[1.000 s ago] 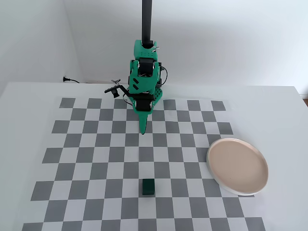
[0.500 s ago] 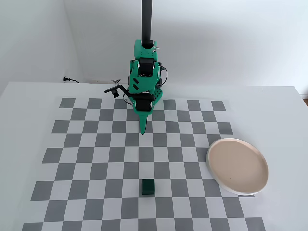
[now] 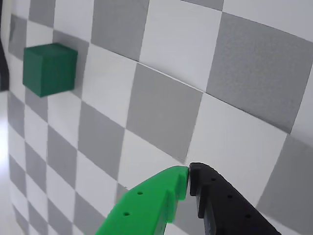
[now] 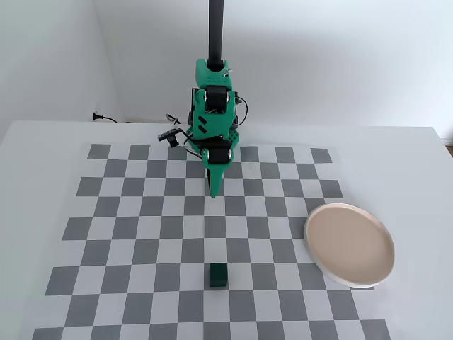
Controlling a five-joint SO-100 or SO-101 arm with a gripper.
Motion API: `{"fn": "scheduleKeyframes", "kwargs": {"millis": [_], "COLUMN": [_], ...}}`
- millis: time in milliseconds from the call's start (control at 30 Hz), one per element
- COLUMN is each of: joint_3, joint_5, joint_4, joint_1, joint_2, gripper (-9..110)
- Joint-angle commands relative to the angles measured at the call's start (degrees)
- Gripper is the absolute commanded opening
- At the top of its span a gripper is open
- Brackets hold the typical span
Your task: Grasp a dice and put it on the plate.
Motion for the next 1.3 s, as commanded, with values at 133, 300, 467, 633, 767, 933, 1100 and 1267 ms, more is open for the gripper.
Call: {"fn": "scheduleKeyframes", "kwargs": {"millis": [133,300,467,633,767,933,1100,1267], "joint_3": [0.0,0.0,0.0,0.0,0.0,0.0,0.0,-0.2], "joint_5": [-21.9,-37.7,-48.3,-61.4,-68.2,-73.0,-75.4,-76.8], "joint_4": [-5.4,-3.6,-6.2,-7.6,-8.3,-8.3,-9.9,-11.8], "joint_1": [-0.8,-0.7,0.4,0.9,1.0,1.0,1.0,1.1], "joint_2": [0.4,0.4,0.4,0.4,0.4,0.4,0.4,0.4], "gripper": [-4,-4,-3,-4,-4,-4,-4,1]}}
